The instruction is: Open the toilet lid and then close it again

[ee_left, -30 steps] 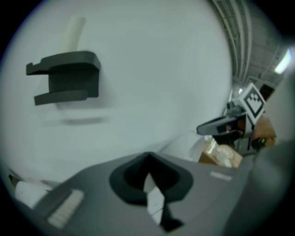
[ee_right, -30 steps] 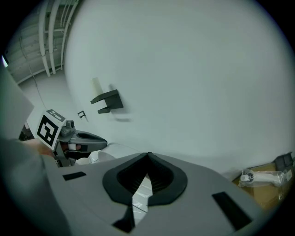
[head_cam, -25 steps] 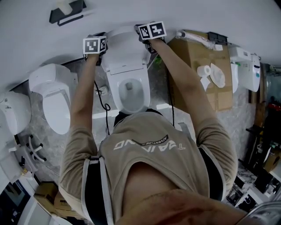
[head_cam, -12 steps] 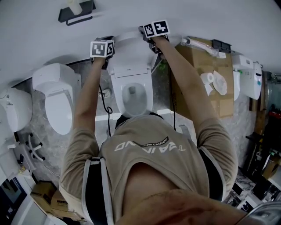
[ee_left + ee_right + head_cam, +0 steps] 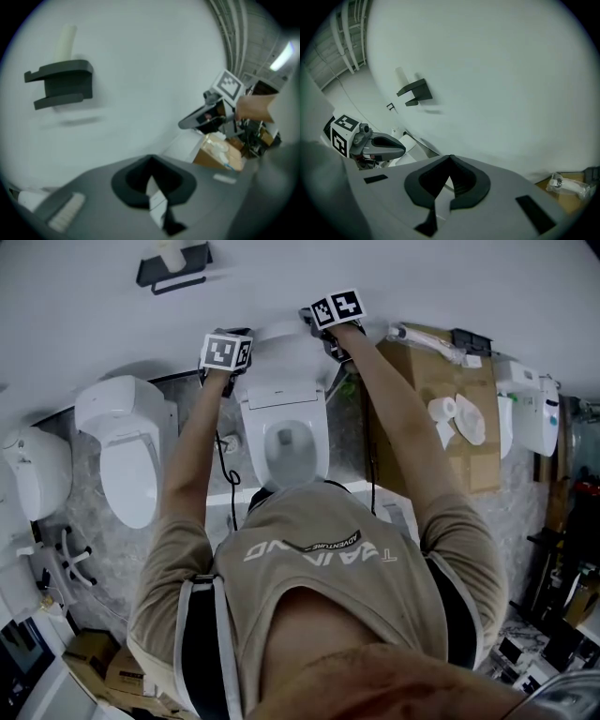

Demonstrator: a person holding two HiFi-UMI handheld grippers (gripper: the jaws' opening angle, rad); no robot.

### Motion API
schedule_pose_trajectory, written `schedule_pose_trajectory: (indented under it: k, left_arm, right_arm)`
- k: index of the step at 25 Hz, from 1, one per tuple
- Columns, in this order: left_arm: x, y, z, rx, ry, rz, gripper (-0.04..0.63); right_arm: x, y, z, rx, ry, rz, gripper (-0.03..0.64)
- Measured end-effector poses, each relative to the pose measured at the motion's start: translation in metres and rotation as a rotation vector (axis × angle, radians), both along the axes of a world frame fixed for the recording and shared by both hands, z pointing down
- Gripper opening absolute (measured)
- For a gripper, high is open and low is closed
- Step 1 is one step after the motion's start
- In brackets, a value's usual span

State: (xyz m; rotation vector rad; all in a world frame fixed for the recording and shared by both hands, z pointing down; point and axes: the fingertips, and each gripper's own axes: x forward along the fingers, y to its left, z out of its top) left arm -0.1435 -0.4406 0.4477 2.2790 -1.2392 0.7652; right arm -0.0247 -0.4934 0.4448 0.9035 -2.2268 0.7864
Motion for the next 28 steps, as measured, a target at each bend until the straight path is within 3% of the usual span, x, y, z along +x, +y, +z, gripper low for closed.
schedule_pose_trajectory:
  k: [14, 18, 28]
  left_arm:
    - [0.010, 0.075, 0.000, -0.070, 0.005, 0.093, 0.003]
    - [0.015, 0.110, 0.003, -0.087, -0.012, 0.152, 0.003]
    - [0.027, 0.213, 0.030, -0.191, 0.042, 0.248, 0.003]
  right_arm:
    - [0.010, 0.080, -0.003, 0.034, -0.019, 0.016, 0.011]
    - [0.012, 0.112, 0.004, 0.035, 0.001, 0.004, 0.011]
    - [0.021, 0.219, 0.037, -0.024, 0.051, -0.072, 0.011]
